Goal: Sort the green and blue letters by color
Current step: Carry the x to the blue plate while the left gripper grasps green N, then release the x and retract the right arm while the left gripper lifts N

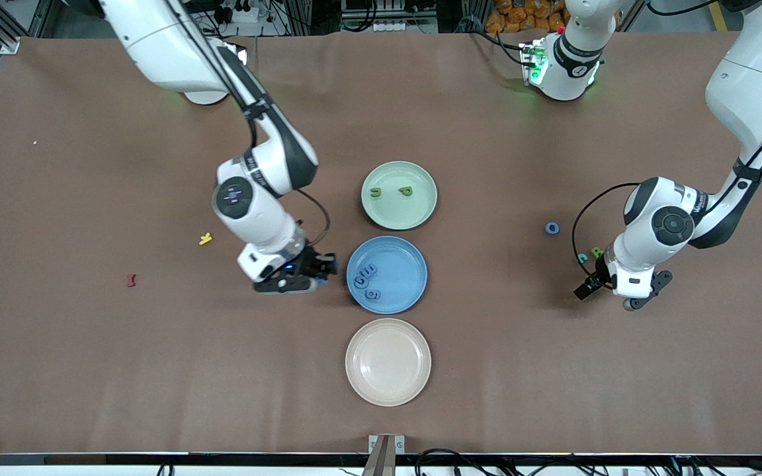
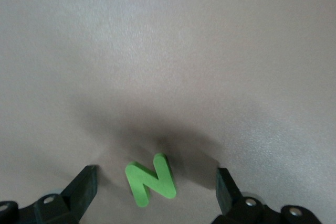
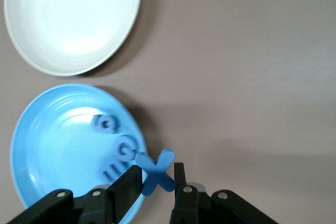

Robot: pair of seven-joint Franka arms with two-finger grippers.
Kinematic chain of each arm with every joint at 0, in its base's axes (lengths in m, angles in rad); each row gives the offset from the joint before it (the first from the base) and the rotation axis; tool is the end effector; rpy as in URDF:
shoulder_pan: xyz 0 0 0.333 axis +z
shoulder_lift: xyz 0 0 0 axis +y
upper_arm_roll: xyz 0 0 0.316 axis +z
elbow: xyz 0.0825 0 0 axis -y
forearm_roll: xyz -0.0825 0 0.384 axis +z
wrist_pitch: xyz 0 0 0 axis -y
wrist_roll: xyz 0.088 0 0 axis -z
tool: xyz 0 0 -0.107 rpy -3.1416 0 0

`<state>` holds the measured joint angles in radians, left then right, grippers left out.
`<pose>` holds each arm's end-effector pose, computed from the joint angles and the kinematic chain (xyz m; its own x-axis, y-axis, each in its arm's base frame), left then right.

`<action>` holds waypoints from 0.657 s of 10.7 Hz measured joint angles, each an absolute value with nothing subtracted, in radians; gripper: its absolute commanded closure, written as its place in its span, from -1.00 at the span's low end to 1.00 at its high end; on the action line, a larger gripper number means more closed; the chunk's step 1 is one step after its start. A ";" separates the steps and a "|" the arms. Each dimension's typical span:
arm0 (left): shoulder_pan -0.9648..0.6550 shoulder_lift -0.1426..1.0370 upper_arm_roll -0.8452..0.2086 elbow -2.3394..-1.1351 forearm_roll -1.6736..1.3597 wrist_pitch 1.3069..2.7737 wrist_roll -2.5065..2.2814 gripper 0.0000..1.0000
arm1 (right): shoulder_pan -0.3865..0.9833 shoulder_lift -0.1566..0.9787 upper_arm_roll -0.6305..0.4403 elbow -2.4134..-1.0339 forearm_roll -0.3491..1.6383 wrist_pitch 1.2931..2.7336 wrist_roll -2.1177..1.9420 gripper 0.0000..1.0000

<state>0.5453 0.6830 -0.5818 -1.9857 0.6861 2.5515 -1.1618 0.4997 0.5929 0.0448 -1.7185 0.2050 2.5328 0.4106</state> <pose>0.6050 -0.0255 0.1688 0.7837 0.6176 0.0666 0.6166 -0.7864 0.0363 0.5960 0.3541 0.2658 0.9921 -0.0461 0.1165 -0.0167 -0.9703 -0.2413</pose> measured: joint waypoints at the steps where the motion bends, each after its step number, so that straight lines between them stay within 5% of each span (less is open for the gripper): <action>1: 0.544 0.689 -0.582 -1.986 0.686 2.553 -1.188 -1.00 | 0.537 0.622 0.045 -1.685 0.205 2.534 0.459 0.61; 3: 0.544 0.689 -0.583 -1.985 0.686 2.553 -1.212 -1.00 | 0.595 0.691 0.043 -1.605 0.205 2.536 0.520 0.47; 5: 0.543 0.689 -0.583 -1.985 0.686 2.553 -1.217 -1.00 | 0.635 0.742 0.042 -1.544 0.205 2.537 0.563 -0.99; 6: 0.543 0.689 -0.583 -1.985 0.686 2.553 -1.217 -1.00 | 0.653 0.757 0.042 -1.524 0.205 2.537 0.602 -1.00; 7: 0.543 0.689 -0.583 -1.985 0.686 2.553 -1.217 0.82 | 0.669 0.764 0.042 -1.512 0.205 2.537 0.660 -1.00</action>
<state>0.5433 0.6895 -0.5834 -1.9848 0.6861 2.5529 -1.2173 0.6688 0.7641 0.0416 -1.5115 0.2048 2.5370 0.6598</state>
